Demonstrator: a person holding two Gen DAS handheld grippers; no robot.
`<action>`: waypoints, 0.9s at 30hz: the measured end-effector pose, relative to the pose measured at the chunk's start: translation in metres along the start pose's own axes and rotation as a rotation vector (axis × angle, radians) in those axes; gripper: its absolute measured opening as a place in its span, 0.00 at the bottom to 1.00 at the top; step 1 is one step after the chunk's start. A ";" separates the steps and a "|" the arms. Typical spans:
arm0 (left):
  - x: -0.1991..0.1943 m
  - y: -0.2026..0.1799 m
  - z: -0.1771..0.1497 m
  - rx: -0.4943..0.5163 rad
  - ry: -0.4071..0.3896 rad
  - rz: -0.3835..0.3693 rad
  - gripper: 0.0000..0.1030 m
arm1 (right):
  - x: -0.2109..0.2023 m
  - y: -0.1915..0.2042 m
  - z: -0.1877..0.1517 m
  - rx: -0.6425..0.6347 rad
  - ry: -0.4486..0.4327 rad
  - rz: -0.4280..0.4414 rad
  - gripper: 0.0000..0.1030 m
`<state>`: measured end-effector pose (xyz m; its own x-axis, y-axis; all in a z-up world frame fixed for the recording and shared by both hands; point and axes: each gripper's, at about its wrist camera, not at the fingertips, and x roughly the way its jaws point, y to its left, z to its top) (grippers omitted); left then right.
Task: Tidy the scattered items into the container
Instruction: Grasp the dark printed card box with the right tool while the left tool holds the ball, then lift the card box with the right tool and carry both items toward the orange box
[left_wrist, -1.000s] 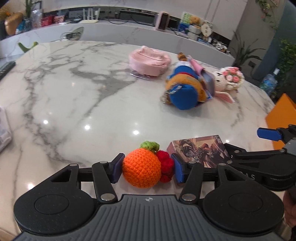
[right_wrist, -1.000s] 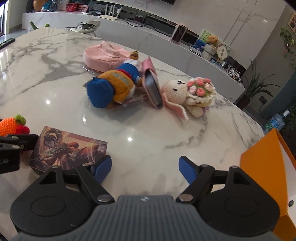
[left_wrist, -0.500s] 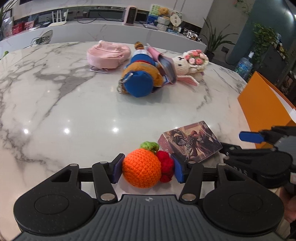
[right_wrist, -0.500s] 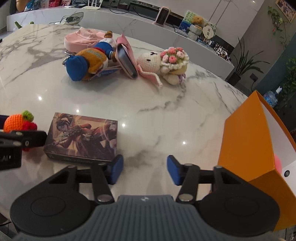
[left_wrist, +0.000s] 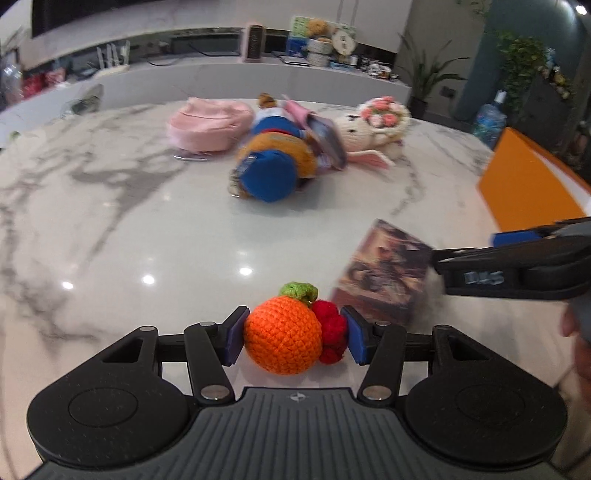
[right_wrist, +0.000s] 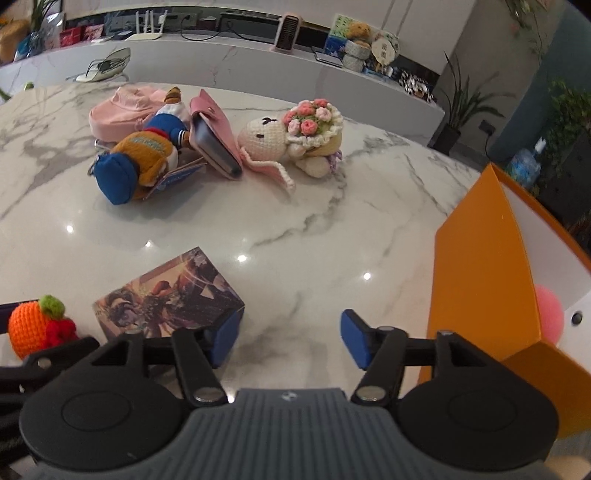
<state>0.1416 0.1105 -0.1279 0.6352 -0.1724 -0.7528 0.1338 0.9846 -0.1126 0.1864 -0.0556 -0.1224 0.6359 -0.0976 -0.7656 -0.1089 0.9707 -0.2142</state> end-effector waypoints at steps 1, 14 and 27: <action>0.001 0.002 0.000 0.001 0.001 0.019 0.61 | -0.002 -0.001 0.001 0.027 0.009 0.015 0.71; 0.005 0.009 -0.001 0.023 0.003 0.123 0.61 | 0.007 0.015 0.025 0.313 0.152 0.203 0.81; 0.007 0.014 0.003 -0.006 0.006 0.113 0.62 | 0.039 0.045 0.036 0.340 0.216 0.176 0.84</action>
<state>0.1502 0.1234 -0.1334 0.6416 -0.0597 -0.7647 0.0567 0.9979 -0.0304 0.2333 -0.0076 -0.1401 0.4518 0.0668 -0.8896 0.0797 0.9902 0.1148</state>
